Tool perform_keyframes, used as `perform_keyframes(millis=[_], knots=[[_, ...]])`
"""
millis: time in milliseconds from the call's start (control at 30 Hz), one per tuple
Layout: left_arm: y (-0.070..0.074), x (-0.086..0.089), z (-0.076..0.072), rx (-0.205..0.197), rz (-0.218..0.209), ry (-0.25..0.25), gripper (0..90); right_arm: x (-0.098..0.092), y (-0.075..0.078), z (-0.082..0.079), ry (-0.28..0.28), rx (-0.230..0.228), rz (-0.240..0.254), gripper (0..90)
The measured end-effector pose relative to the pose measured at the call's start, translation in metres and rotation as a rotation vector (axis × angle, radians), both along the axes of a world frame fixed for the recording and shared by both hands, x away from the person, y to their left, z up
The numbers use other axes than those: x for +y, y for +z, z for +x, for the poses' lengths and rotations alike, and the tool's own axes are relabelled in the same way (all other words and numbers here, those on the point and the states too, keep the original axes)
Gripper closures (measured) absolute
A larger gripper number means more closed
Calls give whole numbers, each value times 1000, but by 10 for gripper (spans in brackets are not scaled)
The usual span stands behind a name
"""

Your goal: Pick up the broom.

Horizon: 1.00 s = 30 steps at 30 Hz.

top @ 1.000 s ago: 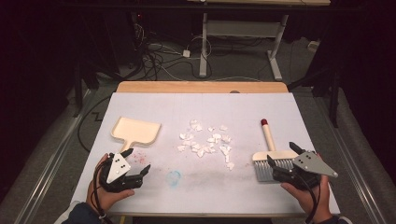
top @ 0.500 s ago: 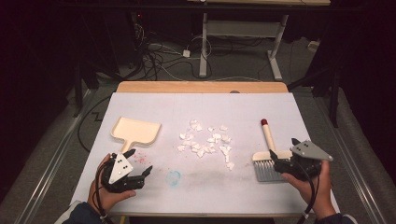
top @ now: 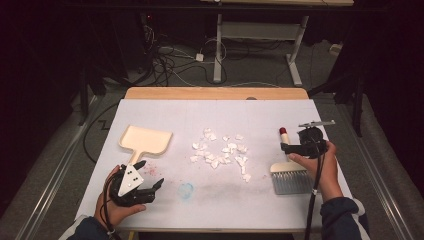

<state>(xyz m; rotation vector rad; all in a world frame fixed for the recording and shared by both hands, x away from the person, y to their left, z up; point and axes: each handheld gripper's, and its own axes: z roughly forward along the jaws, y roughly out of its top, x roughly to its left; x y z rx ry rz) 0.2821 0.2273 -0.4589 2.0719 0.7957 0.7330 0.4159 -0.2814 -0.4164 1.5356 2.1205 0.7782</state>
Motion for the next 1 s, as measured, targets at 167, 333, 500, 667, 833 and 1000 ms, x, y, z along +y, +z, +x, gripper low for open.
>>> perform_keyframes(millis=[167,333,500,667,833,1000], knots=[[0,0,-1,6,13,-8,203,0,-26,27,-59,95,-29,326],[-2,-1,-1,12,27,-11,203,2,-39,35,-91,104,-65,500],[-2,-3,-1,14,40,-12,208,5,-40,32,-97,83,-64,651],[-3,-6,-3,25,54,-19,211,10,-41,31,-104,65,-86,664],[-2,-5,-3,25,53,-14,212,9,-42,30,-103,46,-65,701],[-2,-4,-3,26,49,-14,212,10,-42,29,-93,36,-79,701]])
